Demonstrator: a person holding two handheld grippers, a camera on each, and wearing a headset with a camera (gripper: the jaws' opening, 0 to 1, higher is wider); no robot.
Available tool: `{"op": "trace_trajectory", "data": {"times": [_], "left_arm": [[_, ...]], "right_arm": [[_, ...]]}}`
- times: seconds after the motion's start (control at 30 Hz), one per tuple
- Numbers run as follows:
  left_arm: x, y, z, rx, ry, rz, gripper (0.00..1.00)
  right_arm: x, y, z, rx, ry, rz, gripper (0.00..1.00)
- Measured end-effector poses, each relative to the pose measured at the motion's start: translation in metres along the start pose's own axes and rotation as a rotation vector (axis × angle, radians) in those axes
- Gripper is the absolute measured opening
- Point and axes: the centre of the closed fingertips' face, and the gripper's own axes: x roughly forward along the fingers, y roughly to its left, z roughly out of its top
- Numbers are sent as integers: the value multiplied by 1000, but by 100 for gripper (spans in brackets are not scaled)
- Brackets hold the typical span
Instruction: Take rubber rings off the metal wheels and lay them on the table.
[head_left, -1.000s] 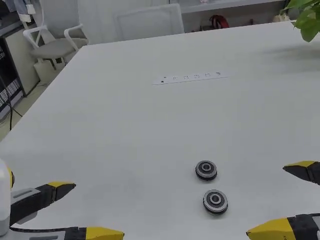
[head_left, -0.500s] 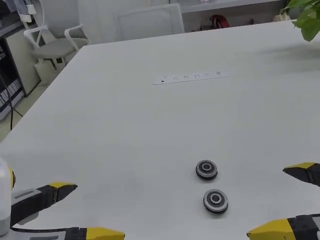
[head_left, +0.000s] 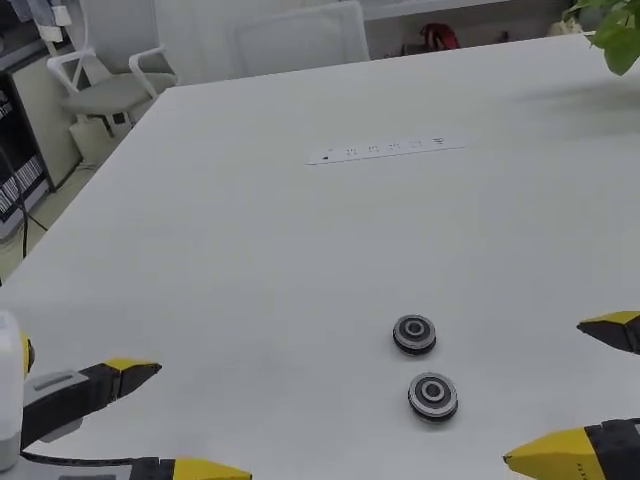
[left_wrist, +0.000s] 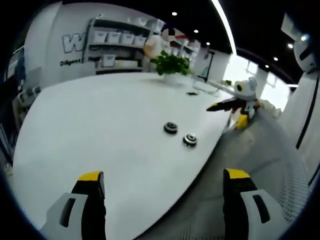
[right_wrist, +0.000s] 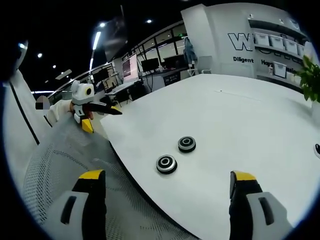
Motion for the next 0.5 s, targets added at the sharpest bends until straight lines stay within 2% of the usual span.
{"op": "trace_trajectory", "data": {"times": [0.07,0.17,0.3,0.5], "left_arm": [[-1,-3,4,47,-11,-10,100],[0,-8,4,51,-2,-28,100],[-1,-8,3,77,17,-25,100],[-2,-11,16,101,-3,-34,100]], "right_arm": [[0,0,-1,-5,8,1,100],[1,1,-5,-21,38,21,100],[0,-1,-3,-38,34,21,100],[-4,-9,2,-23,14,22,100]]}}
